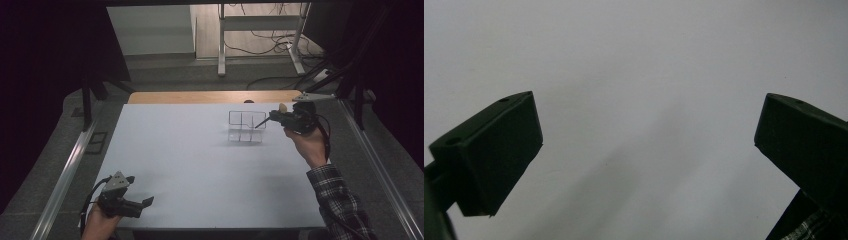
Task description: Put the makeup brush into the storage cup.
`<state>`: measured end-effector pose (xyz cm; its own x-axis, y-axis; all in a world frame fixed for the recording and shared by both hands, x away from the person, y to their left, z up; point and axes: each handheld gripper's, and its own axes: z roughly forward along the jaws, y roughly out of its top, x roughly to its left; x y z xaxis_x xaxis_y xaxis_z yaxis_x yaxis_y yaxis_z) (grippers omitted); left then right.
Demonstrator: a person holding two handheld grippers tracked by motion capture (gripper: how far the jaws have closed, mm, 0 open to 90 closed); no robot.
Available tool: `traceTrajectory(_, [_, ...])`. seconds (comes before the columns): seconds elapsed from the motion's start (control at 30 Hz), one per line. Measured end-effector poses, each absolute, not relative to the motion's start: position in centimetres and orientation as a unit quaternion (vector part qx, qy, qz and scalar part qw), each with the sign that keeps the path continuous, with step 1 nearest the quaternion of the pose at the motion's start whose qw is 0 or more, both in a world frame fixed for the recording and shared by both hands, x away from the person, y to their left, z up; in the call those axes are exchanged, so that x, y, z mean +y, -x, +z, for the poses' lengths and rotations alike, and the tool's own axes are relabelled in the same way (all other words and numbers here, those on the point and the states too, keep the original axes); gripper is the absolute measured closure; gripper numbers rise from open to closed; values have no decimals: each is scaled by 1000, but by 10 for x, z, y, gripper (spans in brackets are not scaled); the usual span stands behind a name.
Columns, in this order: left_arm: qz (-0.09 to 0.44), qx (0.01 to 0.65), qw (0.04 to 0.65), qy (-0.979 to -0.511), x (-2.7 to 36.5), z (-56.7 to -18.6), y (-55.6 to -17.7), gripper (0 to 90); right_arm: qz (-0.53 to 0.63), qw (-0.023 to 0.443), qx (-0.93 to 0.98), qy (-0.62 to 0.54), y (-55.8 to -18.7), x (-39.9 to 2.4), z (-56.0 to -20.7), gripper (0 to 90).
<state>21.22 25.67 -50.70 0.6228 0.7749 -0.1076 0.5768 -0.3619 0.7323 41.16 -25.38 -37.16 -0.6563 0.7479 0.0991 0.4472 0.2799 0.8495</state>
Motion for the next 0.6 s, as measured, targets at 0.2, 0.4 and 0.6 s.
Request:
traceTrajectory(0.2, [127, 417, 383, -814, 258, -507, -212, 0, 459, 175, 779, -388, -422, -252, -371, 837])
traceTrajectory(0.4, [127, 417, 383, -814, 258, -508, -212, 0, 448, 185, 782, -391, -433, -247, -373, 837])
traceTrajectory(0.6, [130, 417, 386, -813, 258, -507, -212, 0, 446, 193, 780, -395, -439, -246, -376, 837])
